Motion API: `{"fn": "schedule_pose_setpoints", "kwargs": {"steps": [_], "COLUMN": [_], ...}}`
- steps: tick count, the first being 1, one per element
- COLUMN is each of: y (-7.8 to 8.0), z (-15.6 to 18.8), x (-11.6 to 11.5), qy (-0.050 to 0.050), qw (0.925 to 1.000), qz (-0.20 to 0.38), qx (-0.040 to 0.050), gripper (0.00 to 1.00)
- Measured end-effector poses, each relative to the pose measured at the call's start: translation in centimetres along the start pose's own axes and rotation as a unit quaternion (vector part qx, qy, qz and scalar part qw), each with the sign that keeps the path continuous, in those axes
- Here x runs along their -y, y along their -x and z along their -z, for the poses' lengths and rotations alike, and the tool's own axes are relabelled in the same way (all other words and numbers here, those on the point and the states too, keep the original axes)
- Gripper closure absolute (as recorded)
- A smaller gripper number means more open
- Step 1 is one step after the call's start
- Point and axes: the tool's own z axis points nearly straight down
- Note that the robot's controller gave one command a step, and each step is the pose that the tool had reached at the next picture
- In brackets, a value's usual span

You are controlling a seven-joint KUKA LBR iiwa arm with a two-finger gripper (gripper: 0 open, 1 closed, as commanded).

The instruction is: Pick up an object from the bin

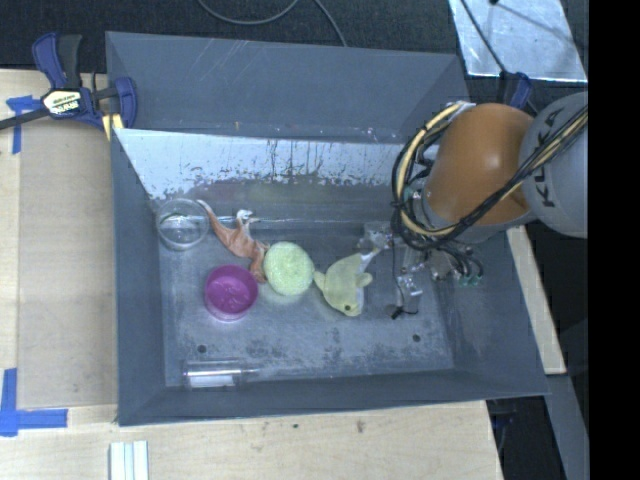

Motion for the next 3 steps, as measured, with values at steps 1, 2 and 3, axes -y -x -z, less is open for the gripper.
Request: {"fn": "schedule_pose_setpoints", "kwargs": {"steps": [1,2,3], "y": [0.7,3.3,3.6], "z": [1.1,-2.4,-3.6], "x": [-0.7,-1.4,-1.3], "qy": [-0.001,-0.001,-0.001], "qw": [0.9997,0.9980,0.9963], "qz": [-0.026,0.064,0.086], "qx": [0.0028,0.0033,0.0025], "gripper": [0.00,0.00,1.00]}}
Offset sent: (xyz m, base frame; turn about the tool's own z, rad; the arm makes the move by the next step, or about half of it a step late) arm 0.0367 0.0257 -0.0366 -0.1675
